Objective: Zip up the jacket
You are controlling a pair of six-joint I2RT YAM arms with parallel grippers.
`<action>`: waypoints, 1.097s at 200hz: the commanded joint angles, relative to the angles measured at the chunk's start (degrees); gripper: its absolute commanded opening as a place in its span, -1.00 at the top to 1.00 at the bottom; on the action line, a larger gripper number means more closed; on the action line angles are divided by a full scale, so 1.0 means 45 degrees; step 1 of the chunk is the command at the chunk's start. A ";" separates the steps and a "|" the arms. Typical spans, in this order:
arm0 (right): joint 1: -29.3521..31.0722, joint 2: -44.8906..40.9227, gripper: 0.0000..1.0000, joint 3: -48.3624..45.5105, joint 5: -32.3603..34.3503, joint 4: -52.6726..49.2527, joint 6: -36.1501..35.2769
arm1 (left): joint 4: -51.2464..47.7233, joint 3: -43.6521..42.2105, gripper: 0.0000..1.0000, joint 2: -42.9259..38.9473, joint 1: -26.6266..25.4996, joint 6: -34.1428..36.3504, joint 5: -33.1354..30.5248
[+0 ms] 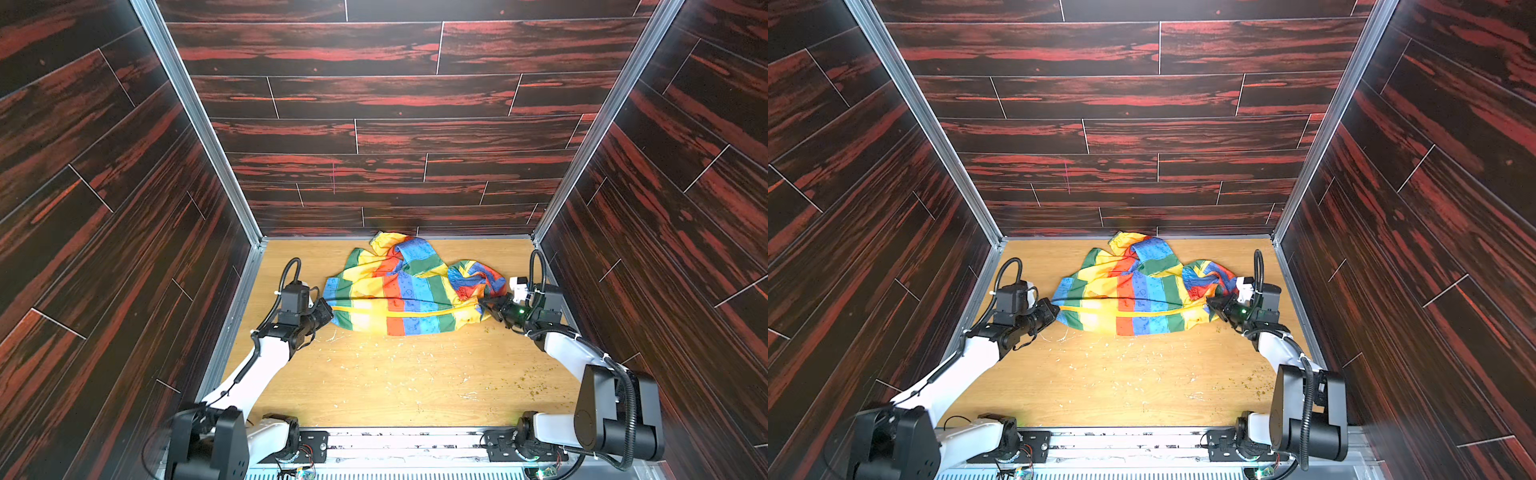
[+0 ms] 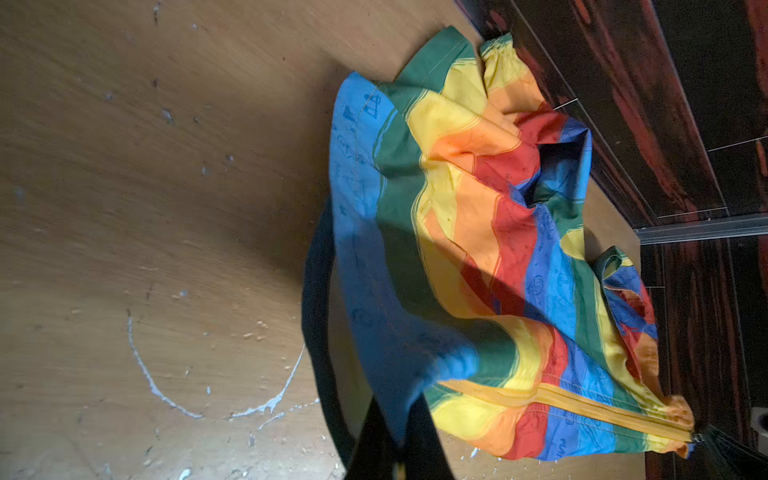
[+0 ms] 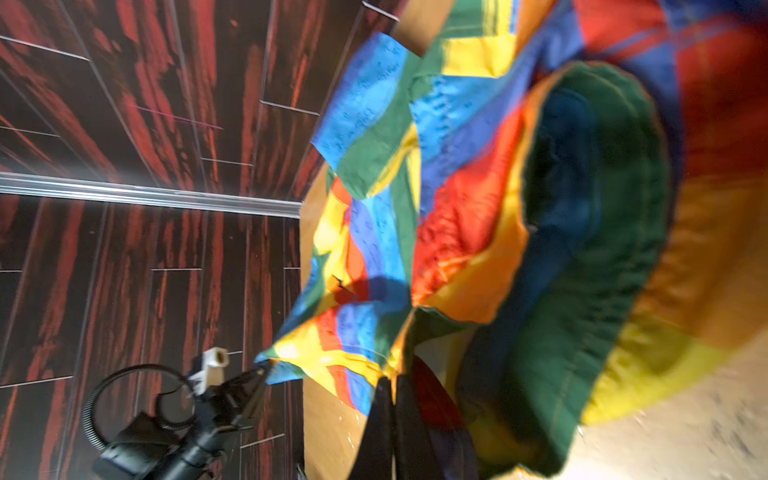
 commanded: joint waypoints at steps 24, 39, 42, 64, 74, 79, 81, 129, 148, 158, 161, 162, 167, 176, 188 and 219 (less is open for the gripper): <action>0.0009 -0.0874 1.00 -0.0439 0.0974 -0.2603 -0.1727 | -0.1135 -0.1048 1.00 -0.0893 0.0092 -0.0076 -0.0868; -0.0001 -0.0985 1.00 -0.0601 0.1320 -0.3210 -0.1970 | -0.1310 -0.1384 1.00 -0.0979 0.0095 -0.0147 -0.0991; 0.0006 -0.1007 1.00 -0.0640 0.1381 -0.3300 -0.2026 | -0.1347 -0.1442 1.00 -0.0998 0.0086 -0.0185 -0.1036; 0.0015 -0.0998 1.00 -0.1077 0.1657 -0.3508 -0.2168 | -0.1359 -0.1891 1.00 -0.1023 0.0095 -0.0401 -0.1275; 0.0033 -0.0900 1.00 -0.1278 0.1798 -0.3510 -0.2187 | -0.1303 -0.2052 1.00 -0.0987 0.0082 -0.0485 -0.1382; 0.0047 -0.0828 1.00 -0.1405 0.1855 -0.3493 -0.2178 | -0.1281 -0.2111 1.00 -0.0948 0.0093 -0.0520 -0.1422; 0.0047 -0.0788 1.00 -0.1437 0.1864 -0.3475 -0.2176 | -0.1255 -0.2146 1.00 -0.0921 0.0090 -0.0542 -0.1439; 0.0225 -0.0260 1.00 -0.2461 0.1960 -0.2413 -0.1741 | -0.0950 -0.2863 1.00 -0.0516 0.0086 -0.0932 -0.1503; 0.0330 -0.0166 1.00 -0.2408 0.1961 -0.2377 -0.1695 | -0.0675 -0.3285 1.00 -0.0574 0.0092 -0.1140 -0.1488; 0.0363 -0.0124 1.00 -0.2384 0.2040 -0.2375 -0.1646 | -0.0584 -0.3425 0.98 -0.0574 0.0082 -0.1194 -0.1481; 0.0366 -0.0118 1.00 -0.2376 0.2042 -0.2346 -0.1642 | -0.0553 -0.3459 0.95 -0.0574 0.0089 -0.1212 -0.1476; 0.0366 -0.0117 1.00 -0.2384 0.2033 -0.2350 -0.1641 | -0.0548 -0.3466 0.93 -0.0574 0.0086 -0.1213 -0.1460; 0.0369 -0.0085 1.00 -0.2383 0.2028 -0.2345 -0.1618 | -0.0544 -0.3490 0.84 -0.0584 0.0097 -0.1204 -0.1412; 0.0367 -0.0061 1.00 -0.2391 0.1951 -0.2292 -0.1571 | -0.0576 -0.3483 0.61 -0.0621 0.0095 -0.1185 -0.1357; 0.0367 -0.0131 0.89 -0.2412 0.1870 -0.2266 -0.1525 | -0.0820 -0.3389 0.28 -0.0836 0.0084 -0.1139 -0.1429; 0.0351 -0.0747 0.37 -0.2099 0.2270 -0.2954 -0.1593 | -0.2156 -0.2833 -0.24 -0.2016 0.0086 -0.0971 -0.2187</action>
